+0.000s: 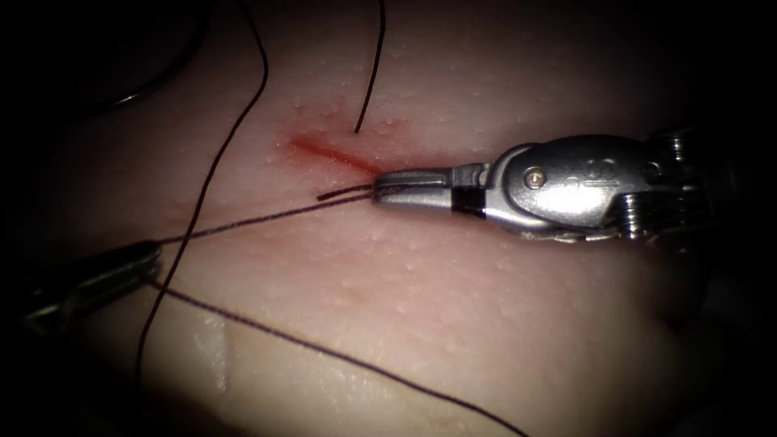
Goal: Wound Closure
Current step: Right gripper grasps suture
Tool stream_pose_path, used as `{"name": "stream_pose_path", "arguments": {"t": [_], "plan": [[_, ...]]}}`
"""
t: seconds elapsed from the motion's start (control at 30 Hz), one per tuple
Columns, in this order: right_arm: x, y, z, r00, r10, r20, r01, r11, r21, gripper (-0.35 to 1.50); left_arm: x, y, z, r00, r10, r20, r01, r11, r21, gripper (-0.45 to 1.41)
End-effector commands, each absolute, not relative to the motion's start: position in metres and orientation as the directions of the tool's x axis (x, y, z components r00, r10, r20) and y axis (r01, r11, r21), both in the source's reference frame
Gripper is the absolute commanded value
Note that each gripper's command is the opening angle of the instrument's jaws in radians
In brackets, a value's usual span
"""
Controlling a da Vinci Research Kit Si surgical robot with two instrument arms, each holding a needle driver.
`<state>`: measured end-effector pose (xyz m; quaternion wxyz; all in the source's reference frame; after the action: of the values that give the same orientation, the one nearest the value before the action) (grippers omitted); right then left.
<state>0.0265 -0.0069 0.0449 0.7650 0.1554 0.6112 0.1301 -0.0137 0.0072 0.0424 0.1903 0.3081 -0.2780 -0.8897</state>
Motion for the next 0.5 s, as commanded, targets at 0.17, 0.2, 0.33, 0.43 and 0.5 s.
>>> {"name": "stream_pose_path", "arguments": {"t": [0.17, 0.2, 0.33, 0.43, 0.5], "plan": [[0.0273, -0.0074, 0.0447, 0.215, 0.398, -0.892, -0.01, 0.914, 0.405, 0.54, -0.0151, 0.0061, 0.0425, -0.729, -0.521, -0.443, 0.175, -0.768, 0.616, -0.45], [0.0274, -0.0073, 0.0447, 0.231, 0.401, -0.886, -0.062, 0.915, 0.398, 1.26, -0.0153, 0.006, 0.0424, -0.725, -0.523, -0.448, 0.174, -0.768, 0.616, -0.45], [0.0275, -0.0072, 0.0449, 0.251, 0.412, -0.876, -0.114, 0.911, 0.396, 1.47, -0.0155, 0.0058, 0.0422, -0.721, -0.528, -0.448, 0.176, -0.765, 0.619, -0.45], [0.0272, -0.0073, 0.0449, 0.246, 0.418, -0.874, -0.106, 0.908, 0.405, 1.47, -0.0156, 0.0056, 0.0419, -0.713, -0.532, -0.456, 0.177, -0.766, 0.618, -0.45], [0.0268, -0.0073, 0.0448, 0.237, 0.415, -0.879, -0.103, 0.91, 0.402, 1.48, -0.0158, 0.0053, 0.0416, -0.709, -0.534, -0.46, 0.18, -0.768, 0.615, -0.45]]}}
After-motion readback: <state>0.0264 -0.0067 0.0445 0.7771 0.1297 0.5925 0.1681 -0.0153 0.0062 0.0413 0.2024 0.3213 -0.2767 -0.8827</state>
